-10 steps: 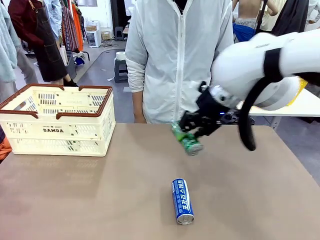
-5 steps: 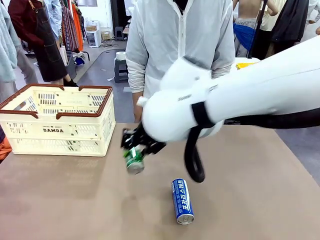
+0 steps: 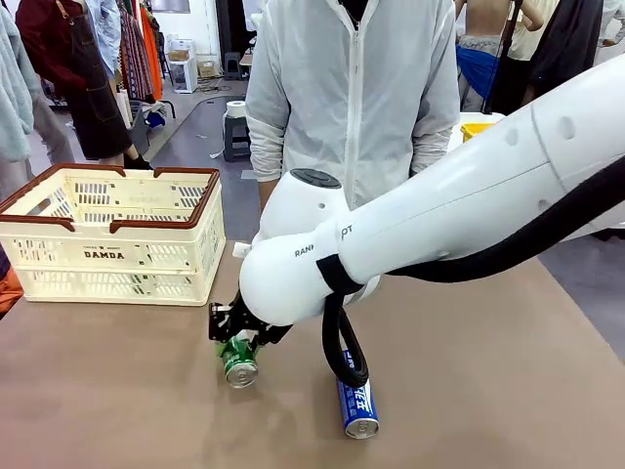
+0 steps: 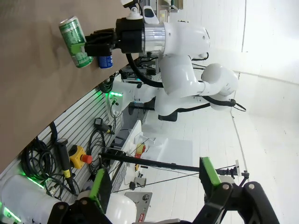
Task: Place the drinks into the Shopping basket.
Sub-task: Pick up one drink and place it into the Shopping basket.
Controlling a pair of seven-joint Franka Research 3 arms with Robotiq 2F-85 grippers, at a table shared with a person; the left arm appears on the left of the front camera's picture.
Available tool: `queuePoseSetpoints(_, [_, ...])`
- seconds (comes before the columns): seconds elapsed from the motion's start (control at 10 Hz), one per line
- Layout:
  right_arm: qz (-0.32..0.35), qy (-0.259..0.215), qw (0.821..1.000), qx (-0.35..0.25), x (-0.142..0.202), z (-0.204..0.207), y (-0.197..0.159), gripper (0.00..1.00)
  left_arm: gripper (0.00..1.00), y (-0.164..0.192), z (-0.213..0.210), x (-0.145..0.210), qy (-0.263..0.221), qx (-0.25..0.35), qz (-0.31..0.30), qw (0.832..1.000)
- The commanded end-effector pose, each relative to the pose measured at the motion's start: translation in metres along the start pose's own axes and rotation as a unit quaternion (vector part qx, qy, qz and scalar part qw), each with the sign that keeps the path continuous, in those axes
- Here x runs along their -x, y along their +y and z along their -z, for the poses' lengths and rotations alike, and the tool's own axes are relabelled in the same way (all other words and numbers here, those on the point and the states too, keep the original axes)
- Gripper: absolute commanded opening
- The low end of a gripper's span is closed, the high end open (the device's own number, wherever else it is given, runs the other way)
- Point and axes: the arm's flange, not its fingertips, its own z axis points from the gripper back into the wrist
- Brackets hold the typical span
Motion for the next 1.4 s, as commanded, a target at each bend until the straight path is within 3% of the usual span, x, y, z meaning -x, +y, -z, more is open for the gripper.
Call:
queuePoseSetpoints(0.0, [0.001,-0.020,1.000,0.016,-0.005,0.003,0.023,0.00,1.00,-0.001,0.002,0.002,-0.005,0.001,-0.002,1.000])
queuePoseSetpoints(0.1, [-0.001,-0.011,1.000,0.021,-0.004,0.008,0.023,0.00,1.00,-0.001,0.002,0.002,-0.005,0.001,-0.002,1.000])
queuePoseSetpoints(0.2, [0.000,-0.005,1.000,0.029,-0.004,0.012,0.022,0.31,1.00,-0.001,0.002,0.002,-0.005,0.001,-0.002,1.000])
queuePoseSetpoints(0.3, [-0.003,-0.002,0.999,0.035,-0.004,0.013,0.021,0.90,1.00,-0.001,0.002,0.002,-0.005,0.001,-0.002,1.000])
queuePoseSetpoints(0.4, [-0.004,0.000,0.999,0.040,-0.003,0.015,0.021,1.00,1.00,-0.001,0.002,0.002,-0.005,0.001,-0.002,1.000])
queuePoseSetpoints(1.3, [-0.003,-0.005,0.999,0.038,-0.005,0.004,0.016,1.00,1.00,-0.001,0.002,0.002,-0.005,0.001,-0.002,1.000])
